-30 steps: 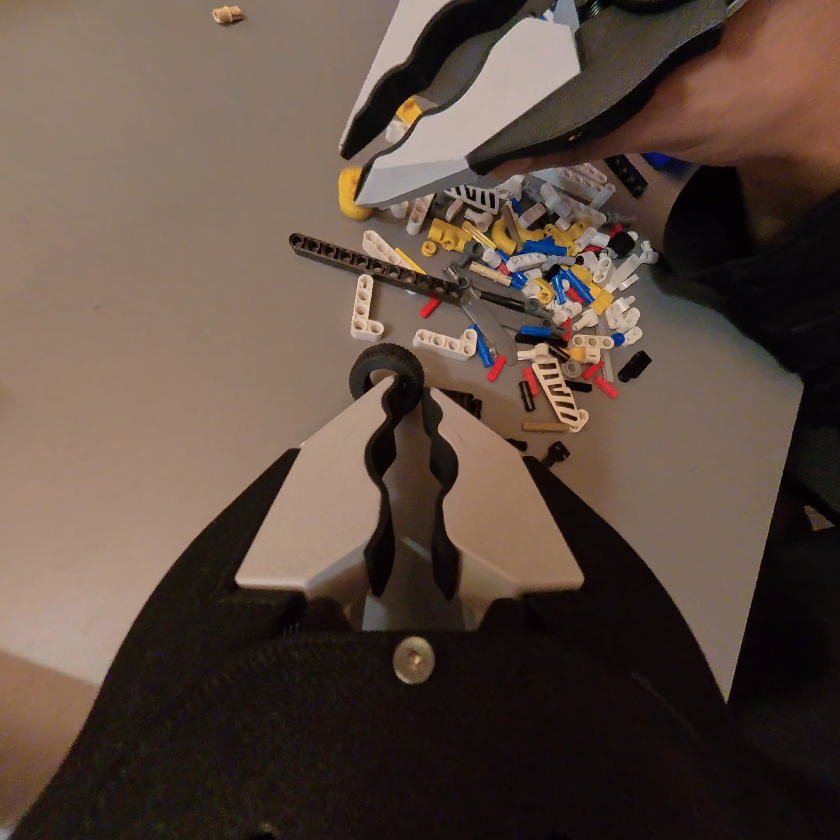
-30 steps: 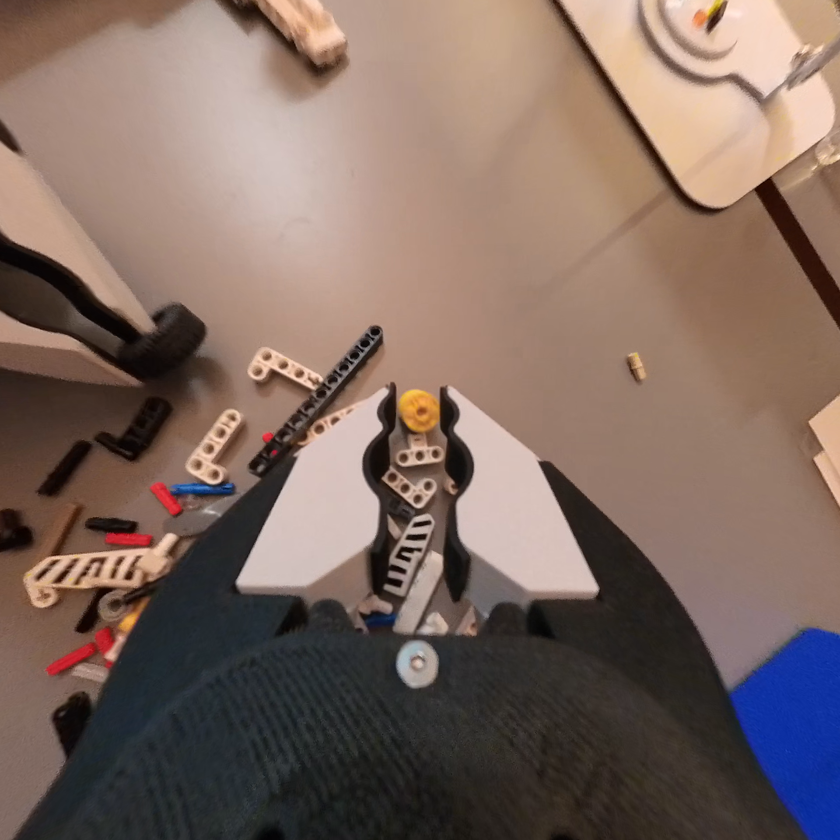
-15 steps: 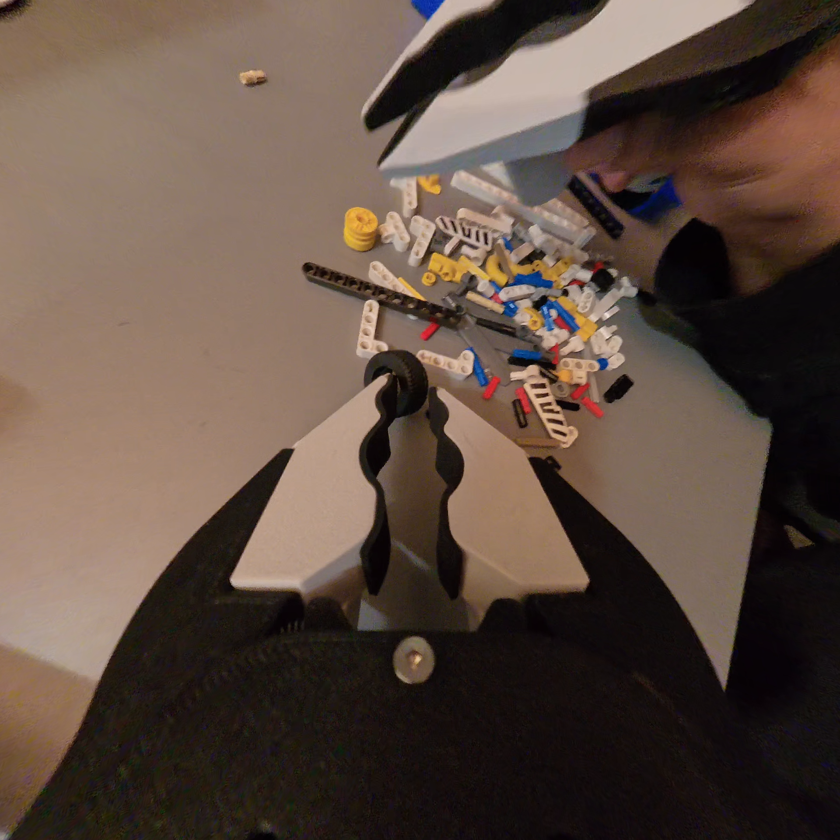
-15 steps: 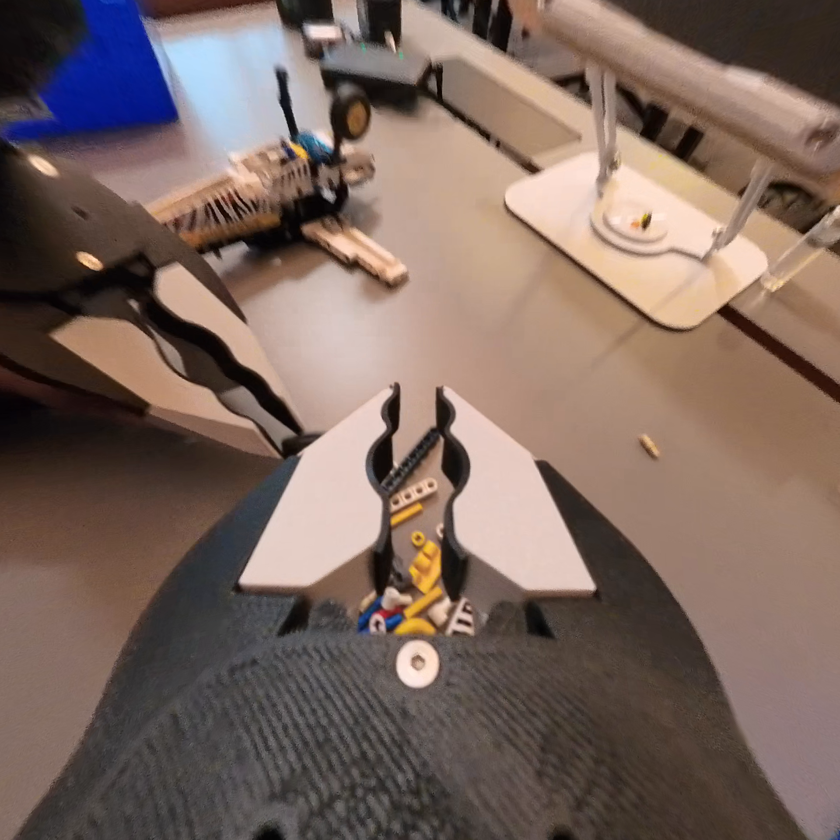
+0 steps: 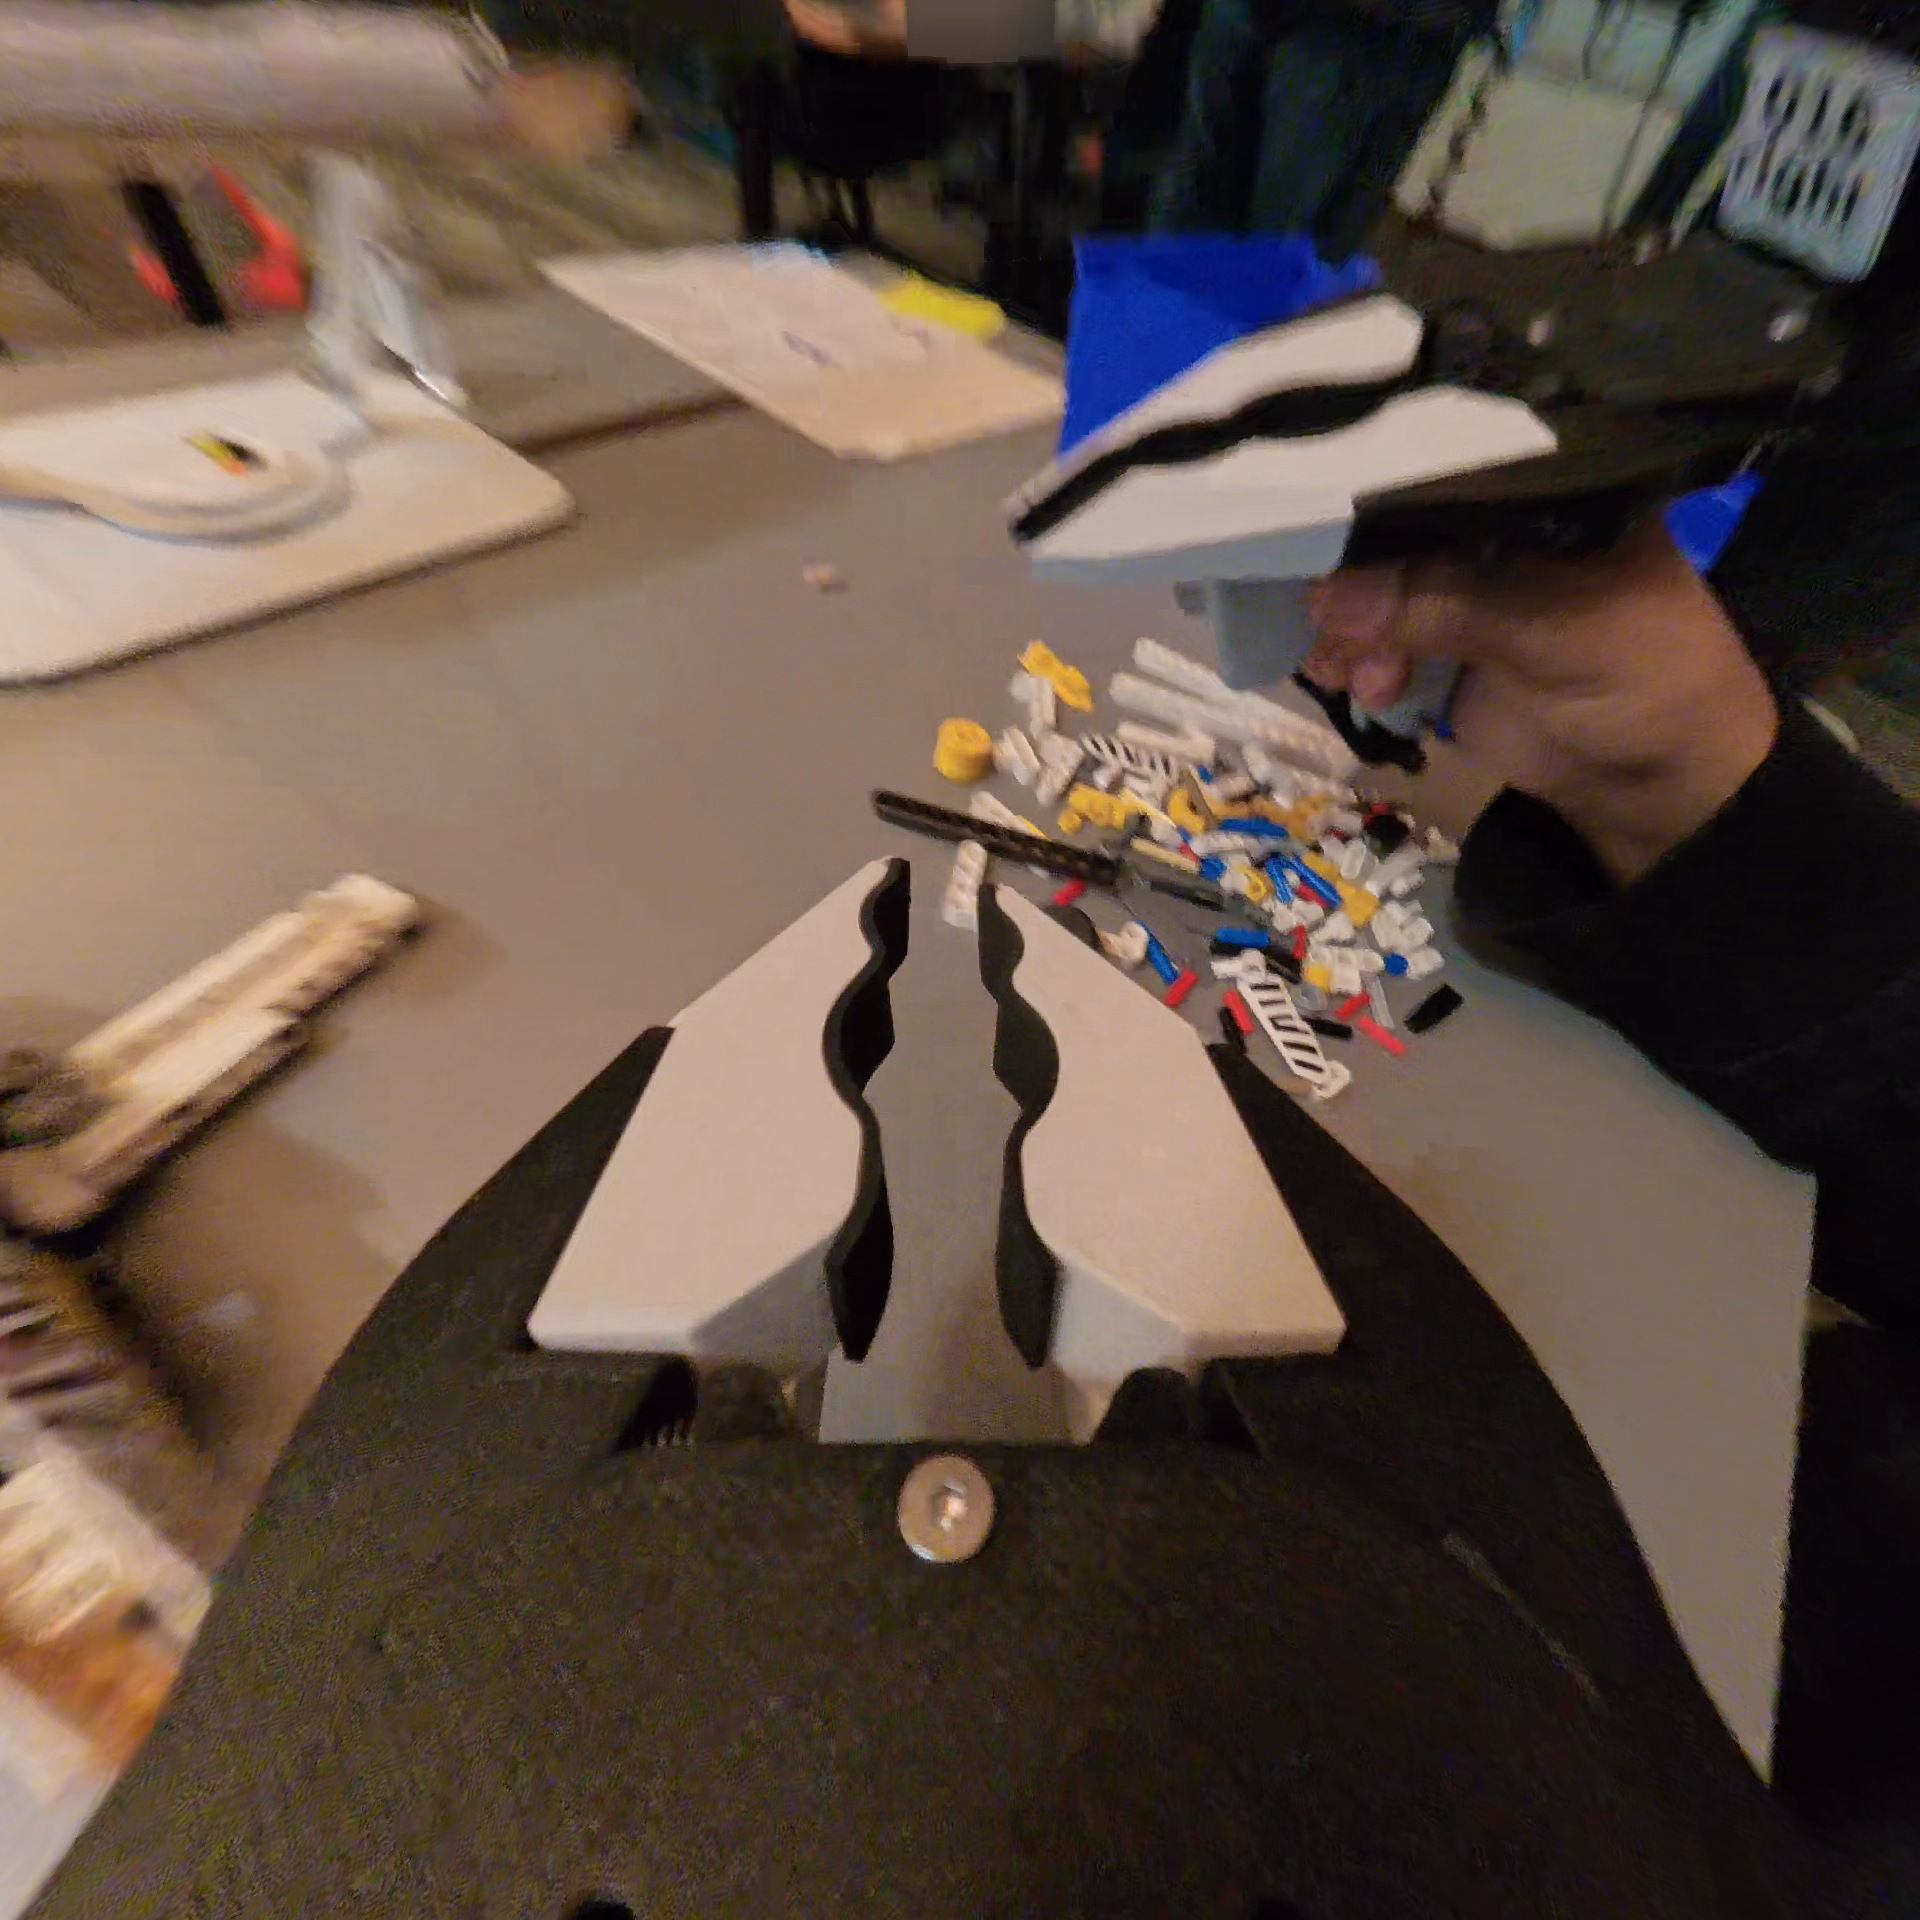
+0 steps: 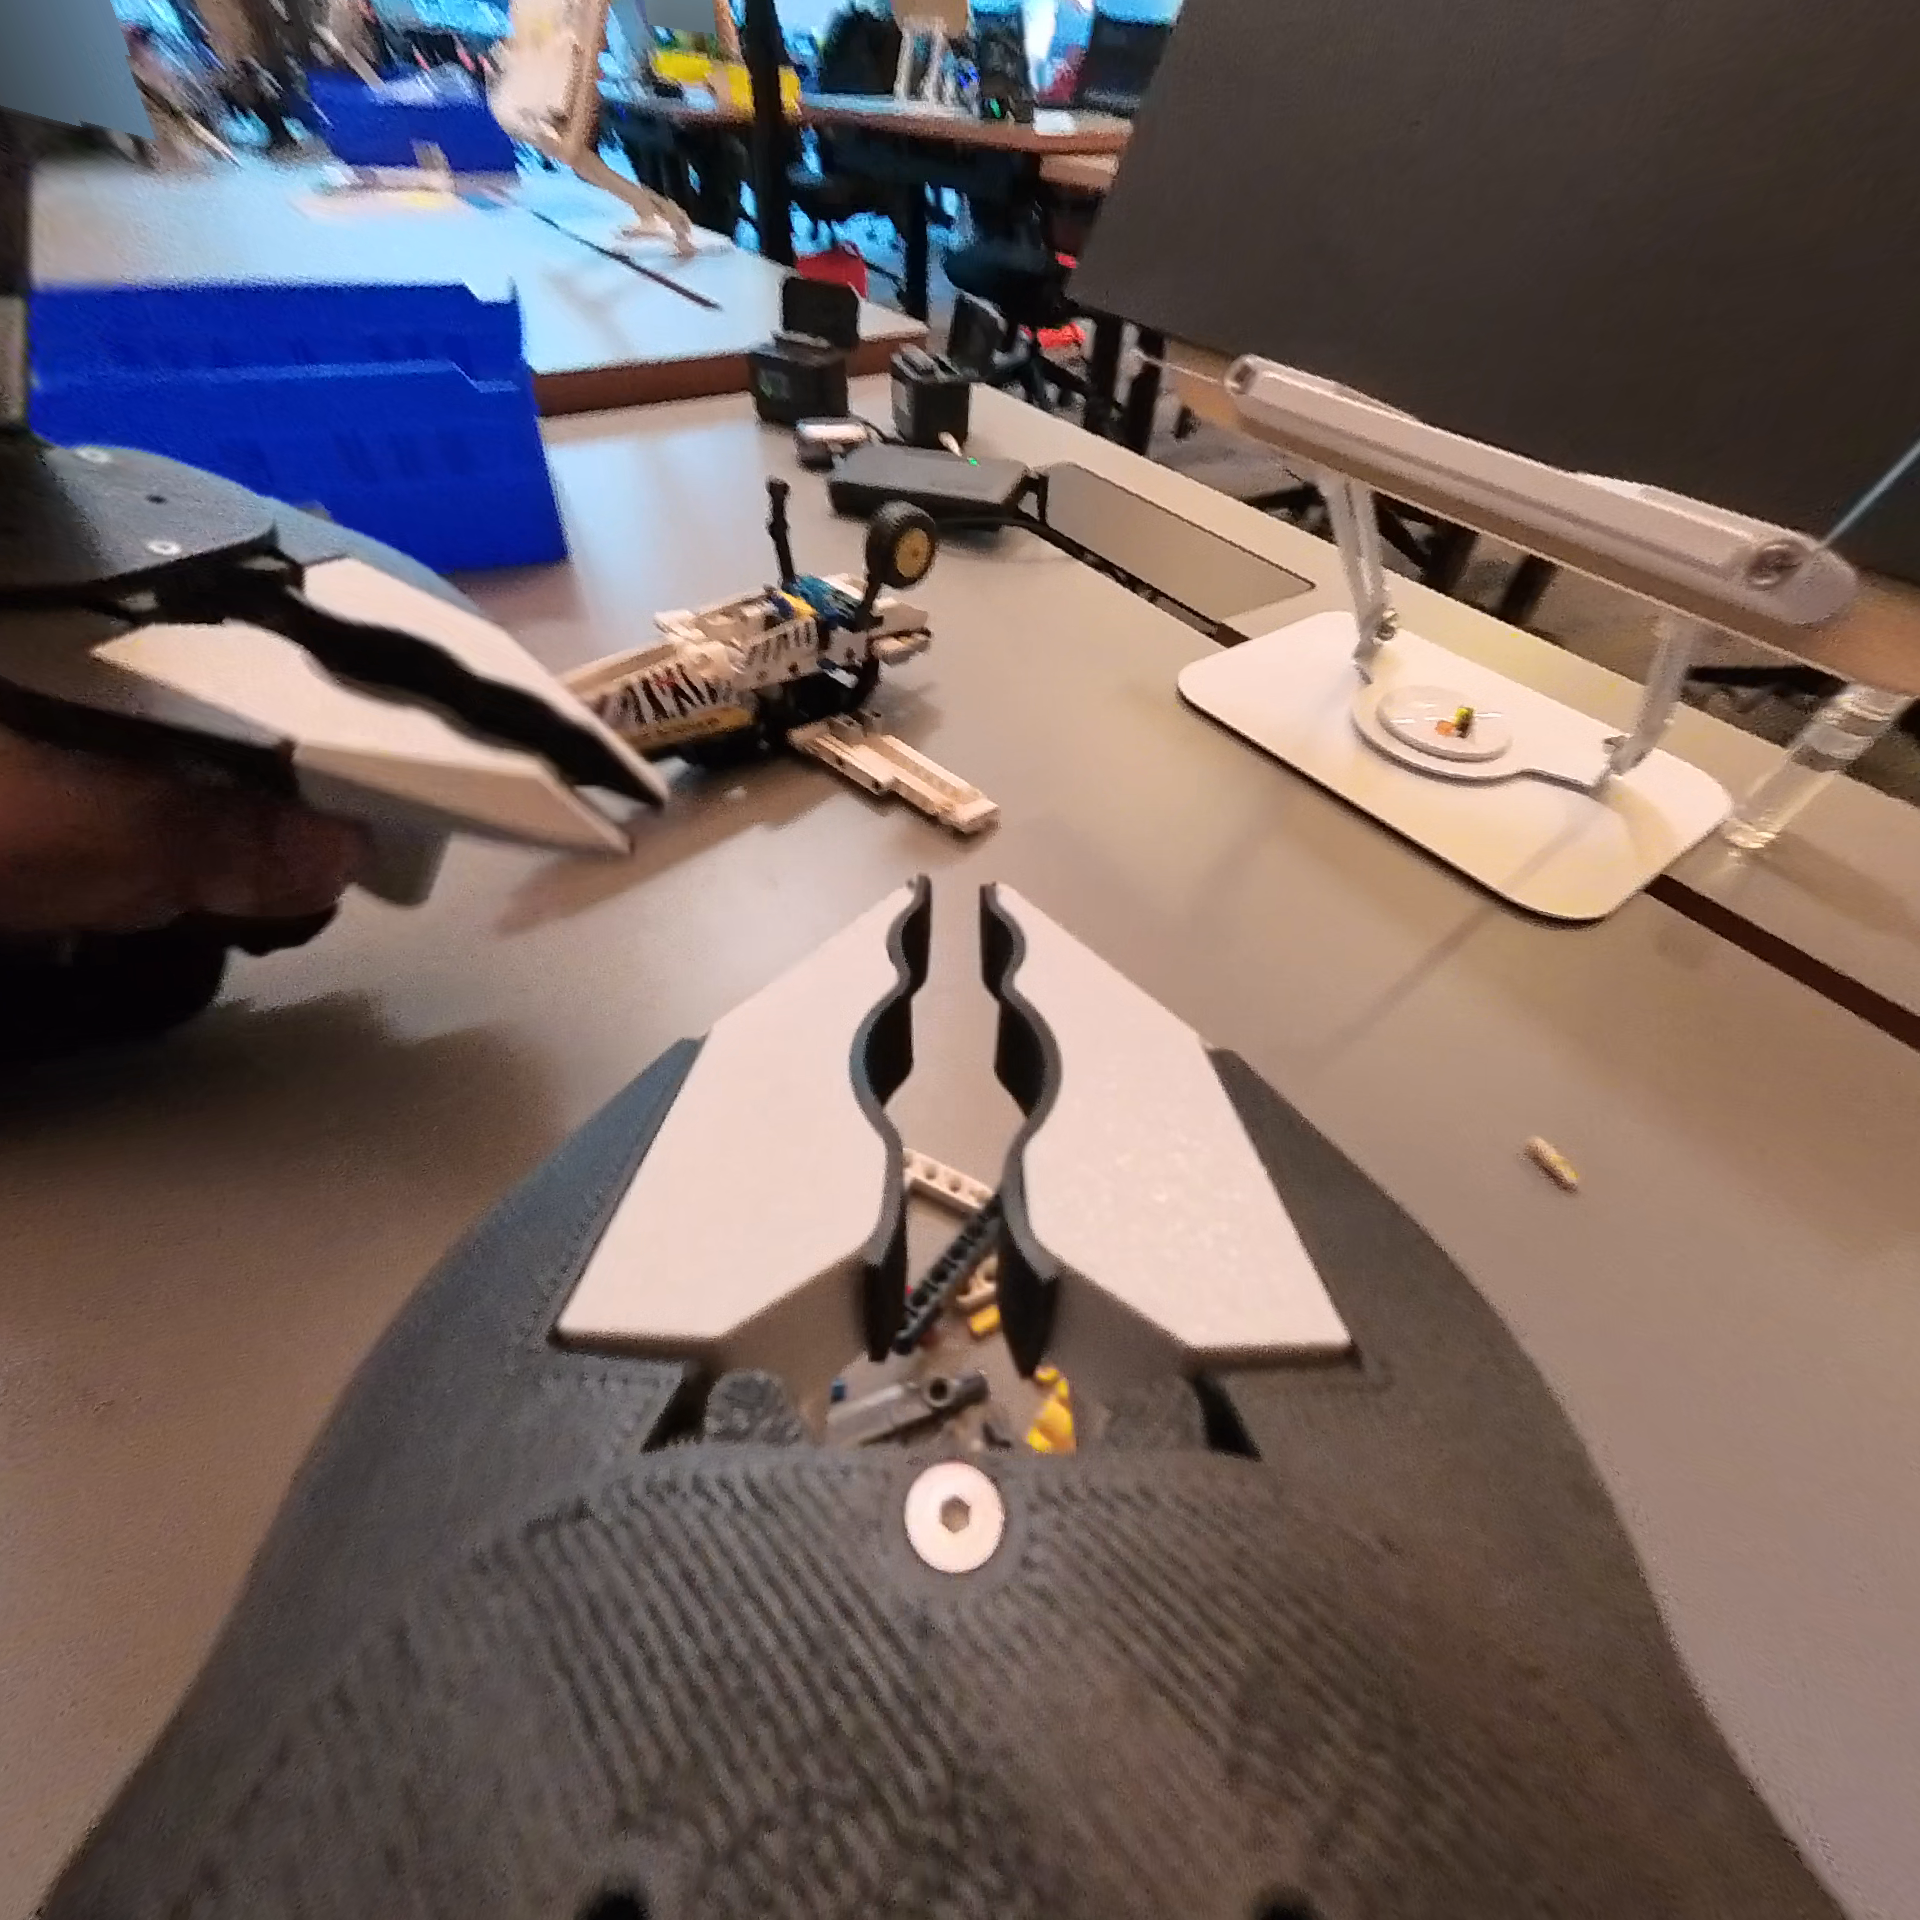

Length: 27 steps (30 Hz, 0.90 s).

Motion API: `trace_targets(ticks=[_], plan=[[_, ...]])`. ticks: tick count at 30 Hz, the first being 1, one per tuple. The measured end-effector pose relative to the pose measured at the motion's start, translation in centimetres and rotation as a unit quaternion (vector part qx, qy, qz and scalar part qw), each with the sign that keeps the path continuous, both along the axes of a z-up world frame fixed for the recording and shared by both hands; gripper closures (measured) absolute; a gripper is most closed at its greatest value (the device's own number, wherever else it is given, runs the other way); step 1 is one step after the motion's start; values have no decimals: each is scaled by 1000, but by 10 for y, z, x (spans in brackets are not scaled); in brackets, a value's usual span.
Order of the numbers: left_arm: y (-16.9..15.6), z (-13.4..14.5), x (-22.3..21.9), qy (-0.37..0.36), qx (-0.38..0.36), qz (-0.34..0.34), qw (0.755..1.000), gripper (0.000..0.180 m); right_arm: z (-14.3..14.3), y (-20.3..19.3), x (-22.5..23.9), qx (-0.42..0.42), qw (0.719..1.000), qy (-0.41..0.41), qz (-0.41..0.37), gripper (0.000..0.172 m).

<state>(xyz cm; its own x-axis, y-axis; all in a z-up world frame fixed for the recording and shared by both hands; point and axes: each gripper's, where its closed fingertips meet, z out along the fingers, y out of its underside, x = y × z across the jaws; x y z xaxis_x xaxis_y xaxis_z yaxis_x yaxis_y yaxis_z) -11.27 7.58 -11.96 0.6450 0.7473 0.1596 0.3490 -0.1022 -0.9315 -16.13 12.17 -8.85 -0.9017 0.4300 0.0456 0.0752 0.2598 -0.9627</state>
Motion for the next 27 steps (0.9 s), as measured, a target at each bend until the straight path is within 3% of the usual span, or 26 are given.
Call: trace_targets(ticks=[6,8,12,15,19,27], plan=[[-110,67,9,157,43,160,974,177,5,-12,13,-43,999,-10,29,165],[-139,67,8,147,43,184,971,177,2,-18,16,-21,999,19,23,166],[-173,37,3,81,35,192,977,173,7,-39,29,-7,996,85,25,170],[-183,26,-2,62,81,191,976,174,19,-62,45,-45,993,103,42,168],[-181,22,-6,73,125,178,973,173,38,-103,76,-157,980,40,118,158],[-171,19,5,90,111,144,979,172,18,-156,54,-74,992,56,87,125]])
